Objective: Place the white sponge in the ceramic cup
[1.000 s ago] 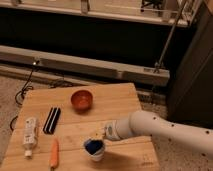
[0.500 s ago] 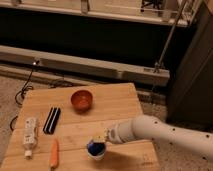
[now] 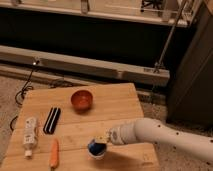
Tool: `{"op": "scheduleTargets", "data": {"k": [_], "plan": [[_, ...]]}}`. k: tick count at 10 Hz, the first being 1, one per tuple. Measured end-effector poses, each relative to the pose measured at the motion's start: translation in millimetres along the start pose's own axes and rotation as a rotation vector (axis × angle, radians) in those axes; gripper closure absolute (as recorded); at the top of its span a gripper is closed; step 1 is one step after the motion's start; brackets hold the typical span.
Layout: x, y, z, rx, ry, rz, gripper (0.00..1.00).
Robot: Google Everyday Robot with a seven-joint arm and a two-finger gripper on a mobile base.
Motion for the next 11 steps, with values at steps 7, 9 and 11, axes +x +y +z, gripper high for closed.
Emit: {"op": "scheduleTargets", "data": {"k": [7, 9, 11], "plan": [[-4.0, -3.8, -5.6, 0.058, -0.018, 0.016, 0.2], [-7.9, 3.8, -10.9, 0.064, -0.041, 0.003, 0.2], [-8.1, 11.8, -14.1, 0.07, -0.05, -0.015, 0.2]]}}
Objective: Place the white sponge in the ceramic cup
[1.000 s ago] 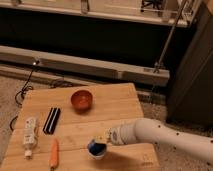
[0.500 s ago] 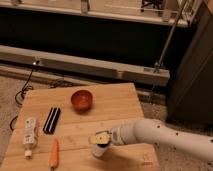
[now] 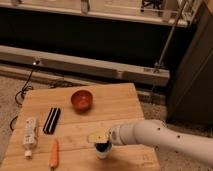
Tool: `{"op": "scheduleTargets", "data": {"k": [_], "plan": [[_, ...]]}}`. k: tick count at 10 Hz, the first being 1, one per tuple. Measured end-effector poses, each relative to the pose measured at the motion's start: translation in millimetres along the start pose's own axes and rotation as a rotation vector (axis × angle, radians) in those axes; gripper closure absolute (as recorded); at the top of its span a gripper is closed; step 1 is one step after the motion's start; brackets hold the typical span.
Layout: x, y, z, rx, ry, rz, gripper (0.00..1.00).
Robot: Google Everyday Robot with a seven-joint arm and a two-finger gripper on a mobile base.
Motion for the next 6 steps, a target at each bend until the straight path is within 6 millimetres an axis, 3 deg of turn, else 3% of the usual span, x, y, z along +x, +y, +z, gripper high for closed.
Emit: {"op": "scheduleTargets", "data": {"k": [6], "plan": [[2.7, 5.9, -2.3, 0.003, -0.002, 0.003, 0.2]]}}
